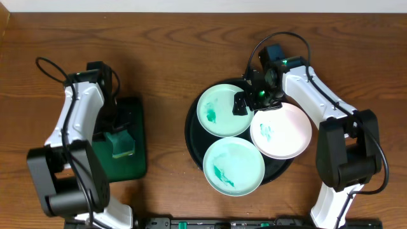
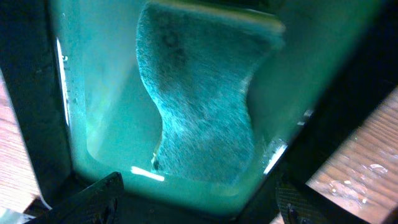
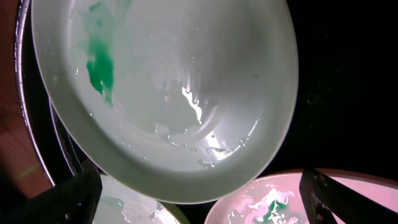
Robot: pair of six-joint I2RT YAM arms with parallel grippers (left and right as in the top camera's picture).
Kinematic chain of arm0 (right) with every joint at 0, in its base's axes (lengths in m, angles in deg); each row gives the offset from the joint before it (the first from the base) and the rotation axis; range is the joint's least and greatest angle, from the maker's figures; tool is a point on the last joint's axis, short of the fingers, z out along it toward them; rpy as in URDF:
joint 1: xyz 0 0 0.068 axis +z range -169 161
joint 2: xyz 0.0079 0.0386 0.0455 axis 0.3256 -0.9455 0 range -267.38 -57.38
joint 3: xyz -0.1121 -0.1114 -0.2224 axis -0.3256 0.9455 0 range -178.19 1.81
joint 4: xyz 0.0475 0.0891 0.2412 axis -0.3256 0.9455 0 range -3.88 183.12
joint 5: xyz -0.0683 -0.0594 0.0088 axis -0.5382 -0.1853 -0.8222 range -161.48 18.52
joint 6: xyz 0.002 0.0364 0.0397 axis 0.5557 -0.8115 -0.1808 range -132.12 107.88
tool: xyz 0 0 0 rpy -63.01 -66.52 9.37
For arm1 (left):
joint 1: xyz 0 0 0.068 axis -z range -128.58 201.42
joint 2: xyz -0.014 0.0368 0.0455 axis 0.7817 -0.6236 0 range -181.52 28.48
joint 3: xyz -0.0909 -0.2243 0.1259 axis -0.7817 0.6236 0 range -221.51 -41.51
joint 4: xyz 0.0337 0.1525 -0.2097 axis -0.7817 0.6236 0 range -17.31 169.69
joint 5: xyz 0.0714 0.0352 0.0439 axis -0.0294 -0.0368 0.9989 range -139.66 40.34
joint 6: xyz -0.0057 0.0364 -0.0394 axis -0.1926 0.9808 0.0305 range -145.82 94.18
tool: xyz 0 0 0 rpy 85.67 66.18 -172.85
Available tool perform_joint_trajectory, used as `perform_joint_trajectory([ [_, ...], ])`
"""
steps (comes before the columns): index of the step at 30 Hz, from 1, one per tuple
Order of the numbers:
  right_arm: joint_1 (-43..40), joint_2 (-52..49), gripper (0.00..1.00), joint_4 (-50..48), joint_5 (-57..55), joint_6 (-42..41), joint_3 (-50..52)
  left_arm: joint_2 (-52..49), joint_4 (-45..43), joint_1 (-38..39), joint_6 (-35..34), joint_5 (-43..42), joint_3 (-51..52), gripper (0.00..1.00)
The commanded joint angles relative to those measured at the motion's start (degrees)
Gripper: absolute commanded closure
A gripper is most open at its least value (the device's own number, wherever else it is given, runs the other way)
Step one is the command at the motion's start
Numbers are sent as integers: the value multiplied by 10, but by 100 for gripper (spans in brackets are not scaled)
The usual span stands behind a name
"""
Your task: Clean dirty plates on tray and stack at the side
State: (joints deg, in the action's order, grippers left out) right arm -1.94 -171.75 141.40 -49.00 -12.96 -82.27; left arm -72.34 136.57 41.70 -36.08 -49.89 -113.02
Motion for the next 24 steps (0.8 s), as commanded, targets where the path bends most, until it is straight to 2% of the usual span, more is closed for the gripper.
perform_joint_trajectory([
  [1, -2, 2, 1, -1, 1, -3, -11, -25, -9, -15, 35, -43, -10, 25],
  [7, -2, 2, 1, 1, 1, -1, -11, -38, -37, -12, 65, -83, -10, 26],
  [14, -2, 2, 1, 3, 1, -2, -11, -54, -40, -13, 63, -83, -10, 42],
  [24, -2, 2, 1, 11, 1, -1, -11, -116, -40, -13, 59, -82, -10, 40],
])
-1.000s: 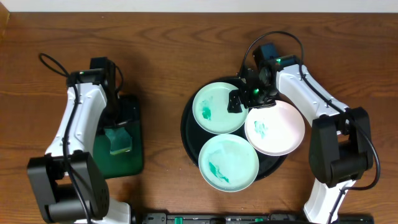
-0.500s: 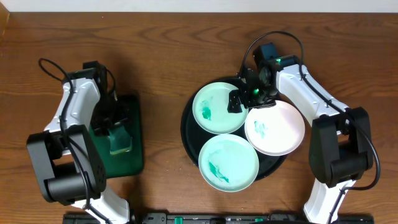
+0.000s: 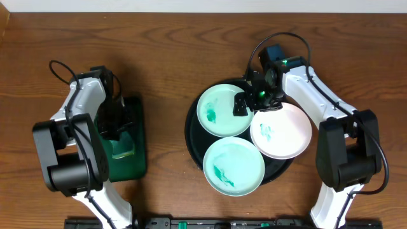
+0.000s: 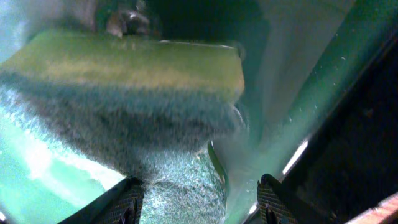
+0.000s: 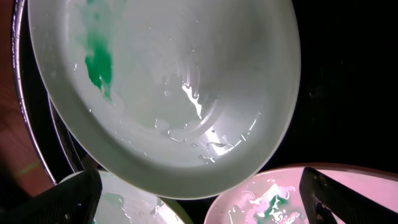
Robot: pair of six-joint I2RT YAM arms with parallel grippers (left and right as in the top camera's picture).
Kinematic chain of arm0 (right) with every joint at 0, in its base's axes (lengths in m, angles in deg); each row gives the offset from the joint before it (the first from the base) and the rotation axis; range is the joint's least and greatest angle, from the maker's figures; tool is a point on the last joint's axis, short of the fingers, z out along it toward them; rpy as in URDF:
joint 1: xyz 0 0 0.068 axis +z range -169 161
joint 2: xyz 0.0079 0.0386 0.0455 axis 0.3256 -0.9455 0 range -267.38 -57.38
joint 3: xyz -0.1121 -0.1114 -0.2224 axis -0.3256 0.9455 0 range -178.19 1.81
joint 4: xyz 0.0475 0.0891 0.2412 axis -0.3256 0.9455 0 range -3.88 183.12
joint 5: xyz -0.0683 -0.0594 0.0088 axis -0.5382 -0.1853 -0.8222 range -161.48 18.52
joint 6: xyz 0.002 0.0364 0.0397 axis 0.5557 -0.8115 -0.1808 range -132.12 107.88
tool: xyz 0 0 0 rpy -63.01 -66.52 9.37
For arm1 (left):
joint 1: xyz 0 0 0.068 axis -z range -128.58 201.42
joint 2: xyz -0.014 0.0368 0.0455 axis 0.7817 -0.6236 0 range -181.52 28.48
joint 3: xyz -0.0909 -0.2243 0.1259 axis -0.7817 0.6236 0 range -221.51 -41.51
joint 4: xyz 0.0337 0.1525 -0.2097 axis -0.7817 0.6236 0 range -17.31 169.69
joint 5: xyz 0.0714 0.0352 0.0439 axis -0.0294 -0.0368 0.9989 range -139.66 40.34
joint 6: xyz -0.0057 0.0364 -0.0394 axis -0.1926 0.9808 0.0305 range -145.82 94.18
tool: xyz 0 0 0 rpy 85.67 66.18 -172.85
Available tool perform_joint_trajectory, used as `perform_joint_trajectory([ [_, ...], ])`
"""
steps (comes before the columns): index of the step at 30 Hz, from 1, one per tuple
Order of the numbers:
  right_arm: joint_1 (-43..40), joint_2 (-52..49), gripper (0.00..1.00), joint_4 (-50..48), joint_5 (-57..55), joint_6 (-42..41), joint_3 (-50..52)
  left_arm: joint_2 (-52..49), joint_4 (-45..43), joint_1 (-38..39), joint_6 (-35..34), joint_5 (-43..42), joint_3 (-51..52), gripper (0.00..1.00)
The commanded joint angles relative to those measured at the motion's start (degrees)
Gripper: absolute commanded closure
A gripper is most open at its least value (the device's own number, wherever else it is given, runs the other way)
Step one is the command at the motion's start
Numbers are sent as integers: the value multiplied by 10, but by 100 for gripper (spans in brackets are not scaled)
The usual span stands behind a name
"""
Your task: Clean dirty plates on tray and stack at the side
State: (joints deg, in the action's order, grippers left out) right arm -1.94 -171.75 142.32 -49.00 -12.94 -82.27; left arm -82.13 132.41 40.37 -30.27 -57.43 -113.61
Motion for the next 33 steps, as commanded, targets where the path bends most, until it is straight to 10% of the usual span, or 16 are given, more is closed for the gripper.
perform_joint_trajectory([
  [1, -2, 2, 1, 2, 1, -2, -11, -18, 1, 0, 1, -6, -4, 40],
  [33, -2, 2, 1, 4, 1, 3, -11, 43, 9, -15, -27, 54, -4, 36],
])
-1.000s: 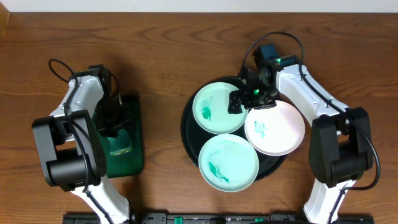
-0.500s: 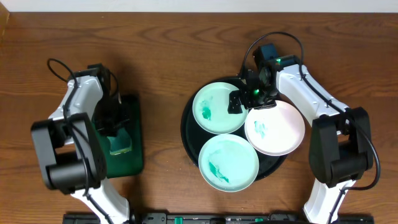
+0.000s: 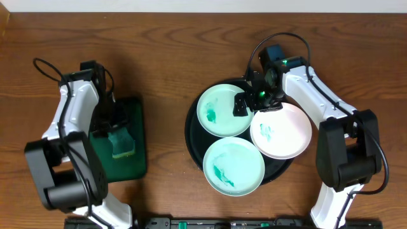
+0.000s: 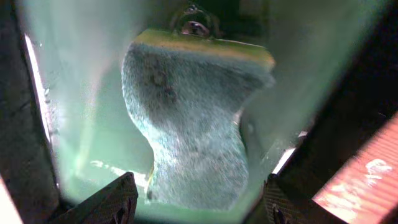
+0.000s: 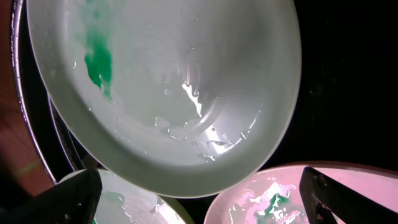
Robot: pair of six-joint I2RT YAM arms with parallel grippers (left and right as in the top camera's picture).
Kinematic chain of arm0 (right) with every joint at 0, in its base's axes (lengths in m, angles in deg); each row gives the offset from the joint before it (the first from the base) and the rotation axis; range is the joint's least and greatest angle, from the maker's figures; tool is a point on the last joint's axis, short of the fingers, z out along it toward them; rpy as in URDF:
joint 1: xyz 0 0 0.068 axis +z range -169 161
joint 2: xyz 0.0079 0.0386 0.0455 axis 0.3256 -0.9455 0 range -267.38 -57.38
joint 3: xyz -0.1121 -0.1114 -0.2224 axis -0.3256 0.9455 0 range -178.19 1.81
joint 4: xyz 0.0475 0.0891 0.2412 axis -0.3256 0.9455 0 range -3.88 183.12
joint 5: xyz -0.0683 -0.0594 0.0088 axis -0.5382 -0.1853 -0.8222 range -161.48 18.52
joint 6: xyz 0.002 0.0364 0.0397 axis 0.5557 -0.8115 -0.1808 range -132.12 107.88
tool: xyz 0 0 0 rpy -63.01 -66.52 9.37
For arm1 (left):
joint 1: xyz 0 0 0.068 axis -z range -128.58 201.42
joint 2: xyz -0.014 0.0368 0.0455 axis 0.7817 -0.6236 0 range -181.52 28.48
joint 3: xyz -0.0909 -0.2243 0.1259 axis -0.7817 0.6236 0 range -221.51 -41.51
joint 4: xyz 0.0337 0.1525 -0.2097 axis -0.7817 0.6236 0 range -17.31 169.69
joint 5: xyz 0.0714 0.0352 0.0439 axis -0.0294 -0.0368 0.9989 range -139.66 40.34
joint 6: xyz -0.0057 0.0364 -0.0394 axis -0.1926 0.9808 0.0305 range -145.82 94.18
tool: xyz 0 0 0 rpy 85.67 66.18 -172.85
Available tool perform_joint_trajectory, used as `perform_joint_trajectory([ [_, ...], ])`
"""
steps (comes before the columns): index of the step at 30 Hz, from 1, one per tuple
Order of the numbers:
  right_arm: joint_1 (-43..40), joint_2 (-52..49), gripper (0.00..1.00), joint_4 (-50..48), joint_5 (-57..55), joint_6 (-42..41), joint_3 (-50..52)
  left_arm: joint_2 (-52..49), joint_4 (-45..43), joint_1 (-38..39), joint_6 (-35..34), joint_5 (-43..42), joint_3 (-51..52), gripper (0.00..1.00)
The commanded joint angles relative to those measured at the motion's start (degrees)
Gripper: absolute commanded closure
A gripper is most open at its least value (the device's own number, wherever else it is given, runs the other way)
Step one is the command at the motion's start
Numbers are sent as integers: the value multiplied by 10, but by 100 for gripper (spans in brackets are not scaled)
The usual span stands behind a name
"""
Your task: Clean dirty plates on tray and stack at the side
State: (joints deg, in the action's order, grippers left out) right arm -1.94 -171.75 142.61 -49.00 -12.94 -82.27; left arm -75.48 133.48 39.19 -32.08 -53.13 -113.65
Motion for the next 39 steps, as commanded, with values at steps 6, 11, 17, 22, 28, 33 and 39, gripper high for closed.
perform_joint_trajectory([
  [6, -2, 2, 1, 6, 1, 3, -11, -64, -9, -3, -9, 9, -4, 38],
  [11, -2, 2, 1, 8, 1, 3, -11, -70, -17, -3, -9, -2, -4, 47],
  [17, -2, 2, 1, 14, 1, 3, -11, -70, -24, -3, -9, -2, -4, 48],
  [22, -2, 2, 1, 17, 1, 3, -11, -70, -29, -3, -9, -2, -3, 48],
  [28, -2, 2, 1, 21, 1, 3, -11, -76, -32, -3, -9, -2, -3, 72],
  [33, -2, 2, 1, 27, 1, 3, -11, -76, -35, -3, -9, -2, -3, 86],
  [39, -2, 2, 1, 32, 1, 5, -11, -76, -42, -3, -9, -2, -2, 47],
])
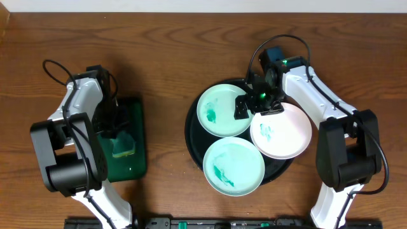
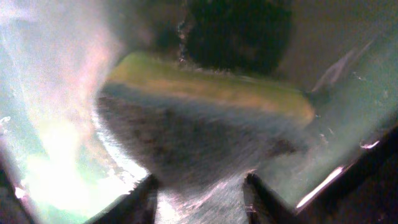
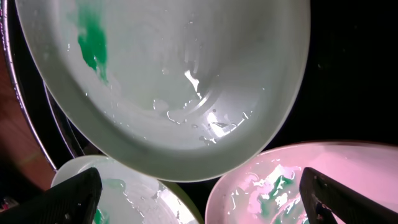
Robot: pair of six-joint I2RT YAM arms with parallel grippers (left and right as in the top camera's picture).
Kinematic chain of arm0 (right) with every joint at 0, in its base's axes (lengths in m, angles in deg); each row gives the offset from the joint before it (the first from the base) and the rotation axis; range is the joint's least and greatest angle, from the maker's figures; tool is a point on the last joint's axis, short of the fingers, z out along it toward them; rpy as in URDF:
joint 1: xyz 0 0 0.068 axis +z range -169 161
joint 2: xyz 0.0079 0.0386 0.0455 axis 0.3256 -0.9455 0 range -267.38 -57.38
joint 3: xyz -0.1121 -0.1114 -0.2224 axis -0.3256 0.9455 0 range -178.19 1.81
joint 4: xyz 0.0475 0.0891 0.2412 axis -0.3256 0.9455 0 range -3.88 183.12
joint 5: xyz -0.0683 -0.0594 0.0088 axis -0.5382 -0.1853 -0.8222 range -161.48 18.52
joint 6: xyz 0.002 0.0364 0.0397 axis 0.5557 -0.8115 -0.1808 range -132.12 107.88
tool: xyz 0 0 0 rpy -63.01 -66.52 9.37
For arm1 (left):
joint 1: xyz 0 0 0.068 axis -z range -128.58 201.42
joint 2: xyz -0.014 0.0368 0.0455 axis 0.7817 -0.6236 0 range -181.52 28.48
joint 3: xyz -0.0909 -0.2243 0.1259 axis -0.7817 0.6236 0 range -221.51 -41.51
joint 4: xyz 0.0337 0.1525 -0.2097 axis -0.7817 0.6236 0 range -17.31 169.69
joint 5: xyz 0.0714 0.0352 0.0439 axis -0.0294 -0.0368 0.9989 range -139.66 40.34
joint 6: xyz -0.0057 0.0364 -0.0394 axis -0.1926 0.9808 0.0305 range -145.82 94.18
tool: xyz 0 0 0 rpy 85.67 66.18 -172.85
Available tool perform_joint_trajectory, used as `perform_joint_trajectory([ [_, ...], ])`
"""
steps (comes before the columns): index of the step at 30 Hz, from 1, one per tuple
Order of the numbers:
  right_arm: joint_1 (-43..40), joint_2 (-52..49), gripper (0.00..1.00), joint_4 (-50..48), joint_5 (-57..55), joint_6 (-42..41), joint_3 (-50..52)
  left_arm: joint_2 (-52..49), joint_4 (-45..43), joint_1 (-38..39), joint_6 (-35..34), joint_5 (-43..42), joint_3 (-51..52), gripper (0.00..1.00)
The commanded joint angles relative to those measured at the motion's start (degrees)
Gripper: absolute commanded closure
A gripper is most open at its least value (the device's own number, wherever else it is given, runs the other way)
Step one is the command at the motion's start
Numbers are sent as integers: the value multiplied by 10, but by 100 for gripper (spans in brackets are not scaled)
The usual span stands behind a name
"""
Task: Clean dirty plates on tray and stack at the side
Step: 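Grasp the green-yellow sponge in the basin with the left gripper and lift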
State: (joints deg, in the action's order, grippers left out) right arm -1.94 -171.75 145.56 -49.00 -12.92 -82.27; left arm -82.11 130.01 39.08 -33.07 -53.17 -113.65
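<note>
Three wet plates with green smears lie on the round black tray (image 1: 191, 130): a green plate (image 1: 222, 109) (image 3: 186, 81) at the back left, a second green plate (image 1: 233, 165) at the front and a pink plate (image 1: 281, 130) (image 3: 280, 186) at the right. My right gripper (image 1: 256, 102) (image 3: 202, 190) hangs open over the gap between the back green plate and the pink one, holding nothing. My left gripper (image 1: 116, 124) (image 2: 199, 202) is down in the green tub (image 1: 130, 159), its fingers (image 2: 146, 199) closed in on the waist of the green-yellow sponge (image 2: 205, 124).
The tub stands at the table's left, the tray right of centre, with bare wood (image 1: 165, 76) between them. Water shines in the tub (image 2: 50, 143). The wall edge runs along the back.
My left gripper was open and higher above the sponge lying in the tub; now it is low, with its fingers narrowed onto the sponge. The right gripper has shifted slightly, showing more of the pink plate.
My left gripper stood open over the sponge in the tub, then was down with its fingers beside the sponge, then up and open again with the sponge still lying there, and now is down gripping it. My right gripper stayed open over the plates throughout.
</note>
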Motion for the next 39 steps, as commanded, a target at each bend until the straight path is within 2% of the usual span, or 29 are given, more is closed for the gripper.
perform_joint_trajectory([
  [1, -2, 2, 1, 3, 1, 5, -11, -10, -7, -2, 1, -2, -2, 43],
  [5, -2, 2, 1, 3, 1, 5, -11, -11, -9, -2, 1, -3, -2, 43],
  [8, -2, 2, 1, 3, 1, 5, -11, -11, -11, -2, 1, -3, -2, 53],
  [12, -2, 2, 1, 4, 1, 7, -11, -16, -20, -2, 1, -3, 2, 57],
  [13, -2, 2, 1, 4, 1, 7, -11, -21, -22, -2, 1, -3, 4, 60],
  [15, -2, 2, 1, 4, 1, 7, -11, -32, -22, -2, 1, -4, 4, 78],
  [17, -2, 2, 1, 4, 1, 7, -11, -43, -22, -2, 1, -4, 4, 88],
  [18, -2, 2, 2, 4, 0, 7, -11, -47, -22, -2, 1, -5, 4, 92],
  [20, -2, 2, 2, 4, 0, 7, -11, -51, -23, -2, 1, -5, 4, 93],
  [27, -2, 2, 20, 3, 0, 7, -11, -33, -20, -2, -10, -5, 3, 90],
  [30, -2, 2, 34, 3, 0, 7, -11, -9, -19, -2, -10, -5, 3, 93],
  [32, -2, 2, 40, 3, 0, 7, -11, 16, -19, -2, -10, -5, 3, 93],
  [37, -2, 2, 62, 2, 0, 7, -11, 113, -13, -1, -9, -15, 3, 93],
  [39, -2, 2, 66, 0, 0, 7, -11, 152, -11, -1, -10, -30, 3, 93],
])
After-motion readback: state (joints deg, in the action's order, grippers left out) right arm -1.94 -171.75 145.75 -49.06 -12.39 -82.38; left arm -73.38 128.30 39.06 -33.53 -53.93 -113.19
